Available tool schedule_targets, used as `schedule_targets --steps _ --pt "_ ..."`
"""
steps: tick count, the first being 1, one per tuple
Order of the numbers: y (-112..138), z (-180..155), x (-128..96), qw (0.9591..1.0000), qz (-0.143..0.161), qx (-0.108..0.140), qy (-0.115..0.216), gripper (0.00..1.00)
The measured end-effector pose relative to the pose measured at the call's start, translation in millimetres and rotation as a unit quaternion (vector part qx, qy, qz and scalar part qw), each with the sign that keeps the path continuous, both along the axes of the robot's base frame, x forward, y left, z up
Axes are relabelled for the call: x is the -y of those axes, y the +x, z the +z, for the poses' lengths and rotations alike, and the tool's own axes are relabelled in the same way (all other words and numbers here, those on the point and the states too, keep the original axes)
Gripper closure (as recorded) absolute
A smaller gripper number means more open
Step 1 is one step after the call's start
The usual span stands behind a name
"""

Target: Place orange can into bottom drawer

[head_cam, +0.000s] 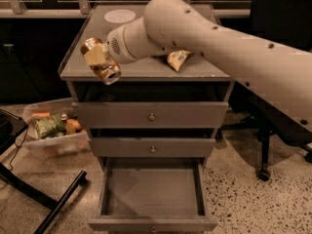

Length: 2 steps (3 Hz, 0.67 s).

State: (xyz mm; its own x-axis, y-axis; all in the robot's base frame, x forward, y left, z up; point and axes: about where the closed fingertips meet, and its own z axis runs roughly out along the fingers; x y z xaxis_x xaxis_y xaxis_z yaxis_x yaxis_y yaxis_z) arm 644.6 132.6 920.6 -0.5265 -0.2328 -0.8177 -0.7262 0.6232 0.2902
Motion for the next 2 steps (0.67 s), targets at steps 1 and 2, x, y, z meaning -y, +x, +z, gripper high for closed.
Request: schedule_targets --steps 1,2 --pt "-33.8 -38.1 -4.1 0.9974 0.059 -0.038 -0.018 1.00" --pt "-60.1 -101.1 -3.3 0.9842 0.117 -0.111 -0.073 1.00"
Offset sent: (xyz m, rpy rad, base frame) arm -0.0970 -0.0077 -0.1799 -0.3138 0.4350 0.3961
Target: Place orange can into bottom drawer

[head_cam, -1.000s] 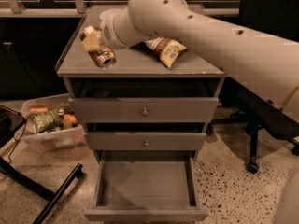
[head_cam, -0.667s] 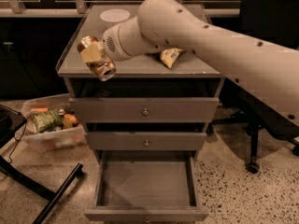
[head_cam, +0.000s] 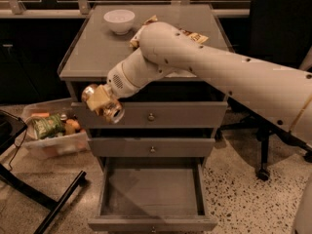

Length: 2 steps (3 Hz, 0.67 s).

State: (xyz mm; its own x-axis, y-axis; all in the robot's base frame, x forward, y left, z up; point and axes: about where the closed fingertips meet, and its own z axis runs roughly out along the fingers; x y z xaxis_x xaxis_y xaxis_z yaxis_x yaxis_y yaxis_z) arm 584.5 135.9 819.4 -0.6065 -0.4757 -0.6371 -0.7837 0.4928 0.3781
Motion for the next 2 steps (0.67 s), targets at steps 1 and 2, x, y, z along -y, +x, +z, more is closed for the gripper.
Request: schedule_targets --steps 1,2 --pt "-12.5 -6.9 2.2 0.9996 0.017 -0.018 -0.014 1.00" --pt "-12.5 -6.9 2.1 0.9996 0.017 -0.018 -0.014 1.00"
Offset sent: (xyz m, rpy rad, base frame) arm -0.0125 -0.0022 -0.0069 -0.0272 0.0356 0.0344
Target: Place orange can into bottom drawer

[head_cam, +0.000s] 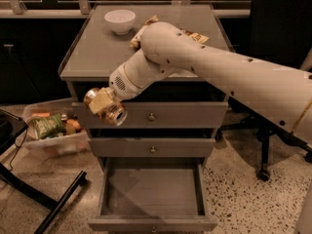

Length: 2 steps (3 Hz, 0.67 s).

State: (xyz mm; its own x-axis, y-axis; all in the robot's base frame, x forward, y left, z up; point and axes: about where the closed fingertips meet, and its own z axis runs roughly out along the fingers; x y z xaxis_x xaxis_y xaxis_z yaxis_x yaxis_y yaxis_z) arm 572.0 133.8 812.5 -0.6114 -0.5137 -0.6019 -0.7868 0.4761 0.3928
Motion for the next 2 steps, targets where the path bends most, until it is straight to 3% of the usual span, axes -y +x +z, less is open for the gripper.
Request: schedule_targets --steps 1,2 --pt "-4.6 -8.2 -12.3 0.9983 0.052 -0.006 -0.024 1.00" --pt "-14.2 -46.3 -21.2 0.9823 0.130 -0.022 -0.133 1.00"
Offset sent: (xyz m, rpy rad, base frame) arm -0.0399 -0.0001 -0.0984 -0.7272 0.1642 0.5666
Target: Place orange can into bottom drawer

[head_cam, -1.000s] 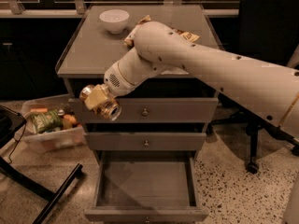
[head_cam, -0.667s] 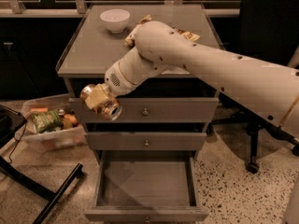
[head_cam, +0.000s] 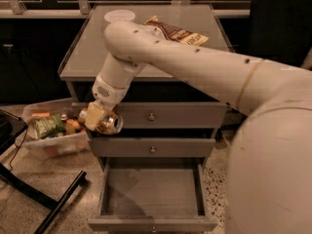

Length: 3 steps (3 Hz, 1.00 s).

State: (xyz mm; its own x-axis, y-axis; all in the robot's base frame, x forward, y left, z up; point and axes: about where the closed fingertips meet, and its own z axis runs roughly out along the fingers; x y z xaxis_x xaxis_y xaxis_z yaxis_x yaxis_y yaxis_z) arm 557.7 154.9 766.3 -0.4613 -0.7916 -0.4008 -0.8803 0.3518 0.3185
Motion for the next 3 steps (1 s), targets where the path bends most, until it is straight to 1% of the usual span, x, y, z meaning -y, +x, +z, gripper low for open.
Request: schedule_targets --steps 1,2,3 --pt "-8.7 -46.7 33.8 0.9912 0.034 -0.002 -0.128 1.00" --pt "-23.1 -82.8 88.6 0.9759 0.014 0.012 -0.218 1.00" --pt "-25.8 -132.5 142.3 0.9653 -0.036 0.031 -0.257 1.00"
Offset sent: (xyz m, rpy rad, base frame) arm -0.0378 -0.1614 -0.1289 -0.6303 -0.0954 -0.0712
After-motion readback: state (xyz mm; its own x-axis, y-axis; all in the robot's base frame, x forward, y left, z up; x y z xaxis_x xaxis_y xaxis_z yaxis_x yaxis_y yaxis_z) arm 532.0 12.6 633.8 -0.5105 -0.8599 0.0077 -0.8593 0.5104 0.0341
